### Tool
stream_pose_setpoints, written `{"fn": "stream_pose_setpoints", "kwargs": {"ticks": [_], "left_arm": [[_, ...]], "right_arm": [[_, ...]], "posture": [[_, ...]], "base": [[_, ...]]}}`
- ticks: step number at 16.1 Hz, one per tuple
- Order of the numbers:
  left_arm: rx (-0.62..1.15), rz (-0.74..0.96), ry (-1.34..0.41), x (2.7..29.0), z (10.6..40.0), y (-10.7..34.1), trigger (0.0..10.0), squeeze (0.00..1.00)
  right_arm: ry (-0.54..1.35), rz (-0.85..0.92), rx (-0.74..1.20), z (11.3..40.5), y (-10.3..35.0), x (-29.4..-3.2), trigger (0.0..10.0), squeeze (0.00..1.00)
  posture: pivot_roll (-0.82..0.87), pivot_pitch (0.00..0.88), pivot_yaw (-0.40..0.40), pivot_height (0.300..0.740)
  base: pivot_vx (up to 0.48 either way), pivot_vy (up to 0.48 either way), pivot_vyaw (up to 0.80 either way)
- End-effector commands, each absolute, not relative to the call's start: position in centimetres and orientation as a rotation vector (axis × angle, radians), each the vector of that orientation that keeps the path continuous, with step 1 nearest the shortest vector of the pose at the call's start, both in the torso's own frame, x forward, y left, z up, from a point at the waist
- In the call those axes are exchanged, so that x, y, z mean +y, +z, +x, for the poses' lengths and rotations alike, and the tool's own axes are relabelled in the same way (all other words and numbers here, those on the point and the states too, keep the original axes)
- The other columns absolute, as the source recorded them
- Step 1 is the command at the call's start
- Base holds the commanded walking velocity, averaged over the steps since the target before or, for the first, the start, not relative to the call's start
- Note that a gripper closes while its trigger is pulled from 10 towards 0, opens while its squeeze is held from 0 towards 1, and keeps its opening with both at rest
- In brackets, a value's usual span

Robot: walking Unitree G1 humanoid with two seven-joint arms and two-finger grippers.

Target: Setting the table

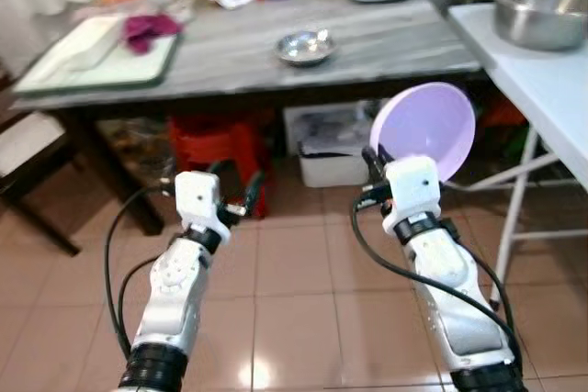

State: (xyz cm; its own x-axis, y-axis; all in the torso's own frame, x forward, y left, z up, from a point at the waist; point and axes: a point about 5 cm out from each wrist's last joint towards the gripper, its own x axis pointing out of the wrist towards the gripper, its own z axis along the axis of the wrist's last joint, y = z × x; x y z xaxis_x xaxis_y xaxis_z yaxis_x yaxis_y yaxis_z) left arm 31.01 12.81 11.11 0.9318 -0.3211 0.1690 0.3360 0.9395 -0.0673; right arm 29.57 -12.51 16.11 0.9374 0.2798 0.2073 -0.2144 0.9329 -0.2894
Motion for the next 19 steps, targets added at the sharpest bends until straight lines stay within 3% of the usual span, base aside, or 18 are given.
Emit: {"fn": "stream_pose_setpoints", "kwargs": {"ticks": [1,6,19], "left_arm": [[-0.159,-0.096,-0.366,12.09,31.00,11.28,10.0,0.00],[-0.158,-0.100,-0.373,11.84,31.05,11.30,10.0,0.00],[-0.186,-0.099,-0.398,11.33,30.79,11.98,10.0,0.00]], "right_arm": [[0.247,-0.289,-0.268,29.52,16.37,-12.86,10.0,0.00],[0.245,-0.290,-0.271,29.53,16.42,-12.81,10.0,0.00],[0.260,-0.293,-0.289,29.73,16.96,-12.66,10.0,0.00]], "posture": [[-0.16,0.069,0.080,0.740],[-0.17,0.068,0.082,0.740],[-0.16,0.061,0.067,0.740]], "base": [[0.431,0.000,0.00],[0.429,0.000,0.74],[0.430,0.000,0.00]]}}
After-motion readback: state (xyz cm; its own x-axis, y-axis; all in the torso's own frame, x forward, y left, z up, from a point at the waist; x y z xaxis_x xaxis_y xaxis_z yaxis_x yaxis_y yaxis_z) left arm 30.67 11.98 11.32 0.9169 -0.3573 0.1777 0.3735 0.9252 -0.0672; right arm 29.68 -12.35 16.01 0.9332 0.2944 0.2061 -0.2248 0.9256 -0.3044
